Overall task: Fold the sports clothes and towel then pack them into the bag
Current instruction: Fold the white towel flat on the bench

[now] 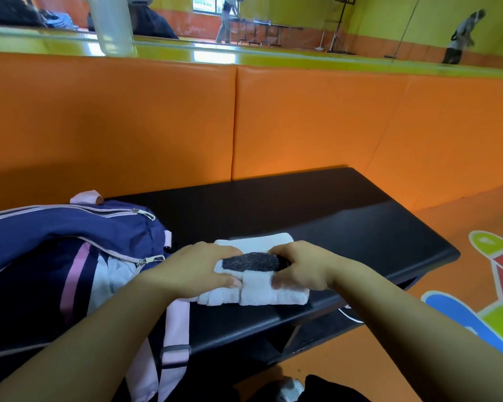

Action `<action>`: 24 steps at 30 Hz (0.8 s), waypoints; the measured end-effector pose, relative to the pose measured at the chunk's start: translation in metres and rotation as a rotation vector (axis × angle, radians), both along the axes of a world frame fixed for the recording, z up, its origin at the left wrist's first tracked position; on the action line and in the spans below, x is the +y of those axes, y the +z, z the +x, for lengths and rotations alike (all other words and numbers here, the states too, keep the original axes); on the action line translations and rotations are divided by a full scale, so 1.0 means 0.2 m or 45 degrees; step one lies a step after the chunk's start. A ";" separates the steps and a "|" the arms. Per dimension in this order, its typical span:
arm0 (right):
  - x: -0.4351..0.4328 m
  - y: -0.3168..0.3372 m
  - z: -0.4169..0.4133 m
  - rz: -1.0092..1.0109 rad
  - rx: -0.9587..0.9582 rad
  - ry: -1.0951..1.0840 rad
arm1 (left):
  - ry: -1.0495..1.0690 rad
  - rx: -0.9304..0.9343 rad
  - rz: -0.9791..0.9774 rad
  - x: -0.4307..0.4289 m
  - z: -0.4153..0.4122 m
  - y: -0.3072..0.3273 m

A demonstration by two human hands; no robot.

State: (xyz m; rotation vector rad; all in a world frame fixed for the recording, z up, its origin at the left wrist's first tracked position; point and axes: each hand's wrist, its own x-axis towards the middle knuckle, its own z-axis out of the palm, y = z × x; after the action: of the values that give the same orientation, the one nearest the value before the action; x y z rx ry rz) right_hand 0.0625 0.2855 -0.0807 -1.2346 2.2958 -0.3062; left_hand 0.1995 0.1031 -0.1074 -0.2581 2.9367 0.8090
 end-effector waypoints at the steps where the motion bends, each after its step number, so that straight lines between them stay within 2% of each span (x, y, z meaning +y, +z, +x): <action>1: 0.00 0.01 0.01 0.046 0.206 0.074 | -0.003 -0.020 0.058 -0.02 -0.02 0.00; 3: -0.01 0.01 0.04 0.119 0.579 0.241 | -0.001 -0.065 0.186 -0.05 -0.07 0.01; 5: -0.02 -0.02 0.06 0.157 0.671 0.303 | -0.019 -0.103 0.289 -0.08 -0.12 0.02; 7: -0.05 -0.05 0.04 0.162 0.659 0.292 | -0.043 -0.141 0.338 -0.10 -0.15 0.03; 10: -0.11 -0.03 -0.04 0.171 0.439 0.225 | -0.050 -0.171 0.335 -0.12 -0.19 0.04; 11: -0.12 -0.01 -0.07 0.174 0.333 0.210 | -0.040 -0.171 0.255 -0.12 -0.19 0.04; 14: -0.17 0.02 -0.15 0.164 0.070 0.128 | -0.033 -0.046 -0.302 -0.11 -0.20 0.05; 15: -0.18 0.02 -0.17 0.157 0.009 0.100 | -0.063 0.024 -0.417 -0.09 -0.20 0.04; 17: -0.20 0.01 -0.20 0.169 -0.021 0.071 | -0.116 0.036 -0.387 -0.07 -0.19 0.02; 20: -0.23 -0.03 -0.23 0.242 0.129 0.137 | -0.109 -0.037 -0.268 -0.08 -0.17 -0.02; 21: -0.25 -0.04 -0.24 0.255 0.088 0.140 | -0.111 -0.043 -0.252 -0.09 -0.18 -0.02; 24: -0.26 -0.05 -0.24 0.209 -0.346 0.007 | -0.099 -0.066 -0.165 -0.10 -0.19 -0.03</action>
State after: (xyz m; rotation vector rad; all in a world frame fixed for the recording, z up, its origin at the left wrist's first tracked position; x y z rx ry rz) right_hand 0.0136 0.2331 -0.0902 -1.0480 2.0409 -0.2605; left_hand 0.1623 0.0831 -0.1142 -0.1695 2.9337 0.5938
